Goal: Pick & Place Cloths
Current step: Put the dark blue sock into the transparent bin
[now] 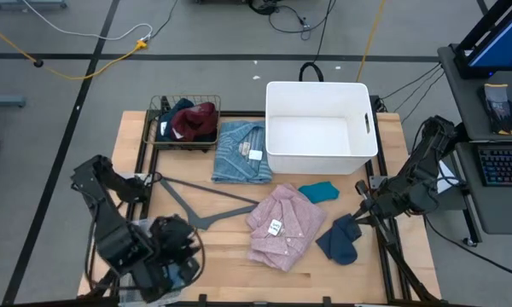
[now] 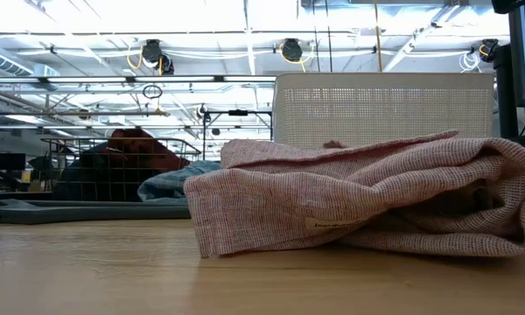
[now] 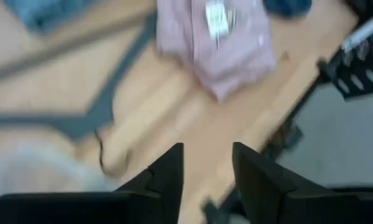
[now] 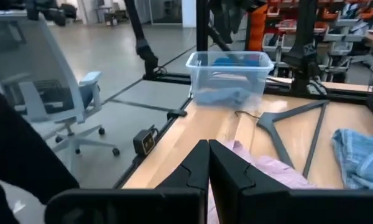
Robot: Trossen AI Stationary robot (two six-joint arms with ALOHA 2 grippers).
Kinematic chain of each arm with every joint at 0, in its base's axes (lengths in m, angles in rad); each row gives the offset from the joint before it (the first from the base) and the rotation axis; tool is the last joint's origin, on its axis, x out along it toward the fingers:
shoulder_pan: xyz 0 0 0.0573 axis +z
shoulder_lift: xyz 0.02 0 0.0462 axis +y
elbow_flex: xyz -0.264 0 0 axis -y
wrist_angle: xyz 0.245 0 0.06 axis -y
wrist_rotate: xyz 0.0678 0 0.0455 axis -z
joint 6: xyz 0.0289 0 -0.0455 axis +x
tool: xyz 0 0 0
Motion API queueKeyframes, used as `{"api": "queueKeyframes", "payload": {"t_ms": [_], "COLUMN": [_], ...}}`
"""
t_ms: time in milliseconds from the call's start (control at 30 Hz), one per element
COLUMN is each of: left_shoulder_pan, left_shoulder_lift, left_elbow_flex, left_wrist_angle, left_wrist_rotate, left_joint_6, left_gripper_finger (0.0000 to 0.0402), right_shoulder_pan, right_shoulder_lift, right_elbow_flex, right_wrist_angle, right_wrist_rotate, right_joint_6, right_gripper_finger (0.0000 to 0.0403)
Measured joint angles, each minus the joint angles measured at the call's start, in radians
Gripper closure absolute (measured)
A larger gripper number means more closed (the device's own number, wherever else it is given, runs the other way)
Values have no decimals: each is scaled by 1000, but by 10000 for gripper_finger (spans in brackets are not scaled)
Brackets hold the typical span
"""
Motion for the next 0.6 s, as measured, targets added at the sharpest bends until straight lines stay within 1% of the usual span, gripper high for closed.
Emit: {"api": "queueKeyframes", "payload": {"t_ms": [100,267,300,400,467,533,600], "left_shoulder_pan": [56,169,191,248,279,304,327], "left_shoulder_lift": [0,0,0,0,1,1,1], "left_elbow_flex": [0,0,0,-9,-13,-13,-13], "left_wrist_angle": [41,121,134,186,218,231,241], "left_wrist_rotate": [-66,-77,-77,-67,-33,-3,15], "left_joint_6": [126,398,451,590,667,719,758], "left_gripper_finger": [302,380,391,391,389,396,399], "right_shoulder_pan": [0,0,0,0,0,0,0], "right_shoulder_lift": [23,68,78,107,125,139,158], "right_elbow_flex": [0,1,1,1,1,3,28], "right_wrist_angle": [46,47,43,11,-17,-60,-142], "right_wrist_rotate": [17,41,41,40,40,36,33], "right_joint_6": [22,129,150,220,282,356,429], "right_gripper_finger": [402,402,402,402,402,402,403]}}
